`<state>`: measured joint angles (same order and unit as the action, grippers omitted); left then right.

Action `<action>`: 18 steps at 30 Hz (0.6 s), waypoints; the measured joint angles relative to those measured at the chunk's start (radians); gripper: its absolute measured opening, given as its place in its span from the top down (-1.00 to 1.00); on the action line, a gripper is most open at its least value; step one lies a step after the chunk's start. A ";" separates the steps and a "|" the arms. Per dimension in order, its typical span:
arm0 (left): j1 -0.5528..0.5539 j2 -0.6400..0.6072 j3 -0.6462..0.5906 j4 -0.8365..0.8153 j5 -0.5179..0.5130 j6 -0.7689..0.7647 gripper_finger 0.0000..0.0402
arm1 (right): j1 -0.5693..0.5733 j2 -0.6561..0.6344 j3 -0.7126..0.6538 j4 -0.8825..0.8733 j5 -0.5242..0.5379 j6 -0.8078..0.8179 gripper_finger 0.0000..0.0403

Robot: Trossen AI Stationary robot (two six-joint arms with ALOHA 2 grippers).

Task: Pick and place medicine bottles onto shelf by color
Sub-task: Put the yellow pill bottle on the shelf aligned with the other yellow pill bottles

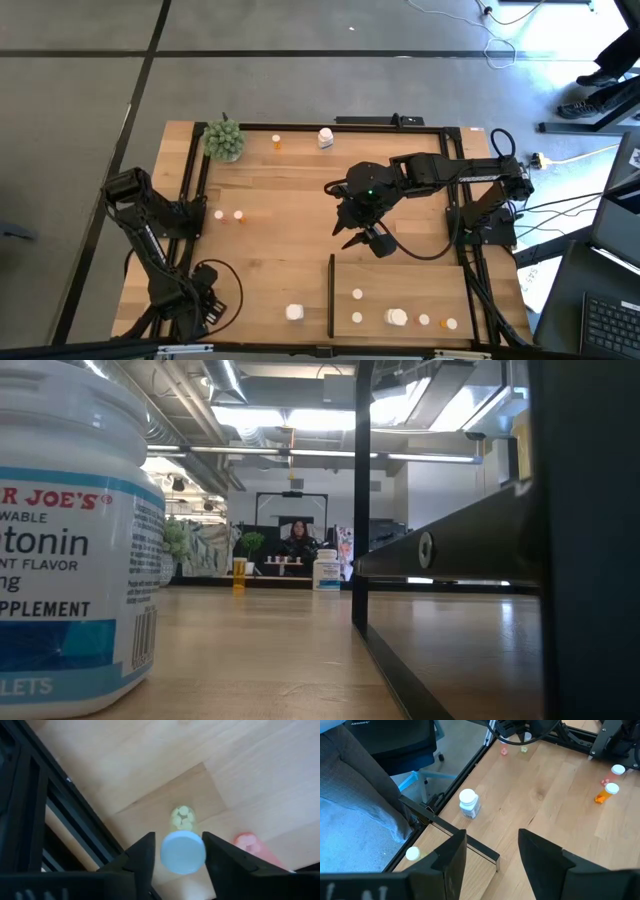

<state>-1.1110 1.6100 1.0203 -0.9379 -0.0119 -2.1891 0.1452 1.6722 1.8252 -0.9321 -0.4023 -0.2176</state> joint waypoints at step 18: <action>0.007 -0.025 0.038 -0.013 -0.004 0.056 0.55 | 0.000 0.000 0.000 0.000 0.000 0.000 0.11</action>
<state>-1.1040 1.5849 1.0586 -0.9512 -0.0163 -2.1332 0.1452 1.6726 1.8252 -0.9321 -0.4023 -0.2176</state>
